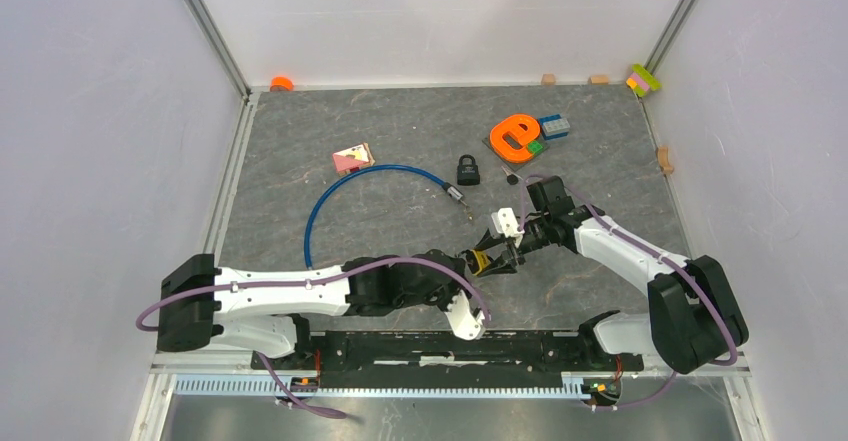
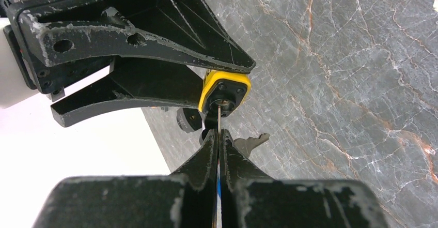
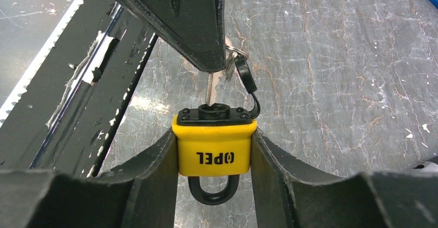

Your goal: Unlock with the key

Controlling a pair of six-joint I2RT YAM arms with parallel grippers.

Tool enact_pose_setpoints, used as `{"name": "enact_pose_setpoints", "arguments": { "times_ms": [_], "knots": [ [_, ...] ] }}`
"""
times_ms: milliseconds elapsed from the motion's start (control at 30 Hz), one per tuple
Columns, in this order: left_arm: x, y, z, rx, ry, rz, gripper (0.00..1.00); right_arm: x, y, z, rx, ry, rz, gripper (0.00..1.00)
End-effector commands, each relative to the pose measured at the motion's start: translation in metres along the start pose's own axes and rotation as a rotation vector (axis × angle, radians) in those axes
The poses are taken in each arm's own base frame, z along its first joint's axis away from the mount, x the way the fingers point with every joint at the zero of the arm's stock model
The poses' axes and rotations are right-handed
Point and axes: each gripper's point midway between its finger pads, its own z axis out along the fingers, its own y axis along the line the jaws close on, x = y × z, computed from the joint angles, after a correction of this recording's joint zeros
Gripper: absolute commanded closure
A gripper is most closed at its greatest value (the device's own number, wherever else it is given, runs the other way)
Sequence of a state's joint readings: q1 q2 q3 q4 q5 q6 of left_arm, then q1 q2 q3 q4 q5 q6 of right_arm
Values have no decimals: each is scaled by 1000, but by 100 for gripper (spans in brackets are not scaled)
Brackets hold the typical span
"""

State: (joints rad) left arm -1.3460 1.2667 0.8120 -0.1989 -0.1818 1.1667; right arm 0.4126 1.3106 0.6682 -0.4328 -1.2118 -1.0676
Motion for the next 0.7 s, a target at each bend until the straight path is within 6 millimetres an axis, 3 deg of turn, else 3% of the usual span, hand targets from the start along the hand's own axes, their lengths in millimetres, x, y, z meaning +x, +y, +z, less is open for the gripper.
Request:
{"name": "enact_pose_setpoints", "arguments": {
  "times_ms": [0, 667],
  "knots": [
    [-9, 10, 3, -34, -22, 41, 98, -22, -7, 0, -18, -53, -59, 100],
    [-7, 13, 7, -44, 3, 39, 98, -22, -7, -1, -15, -52, -51, 100]
  ]
}}
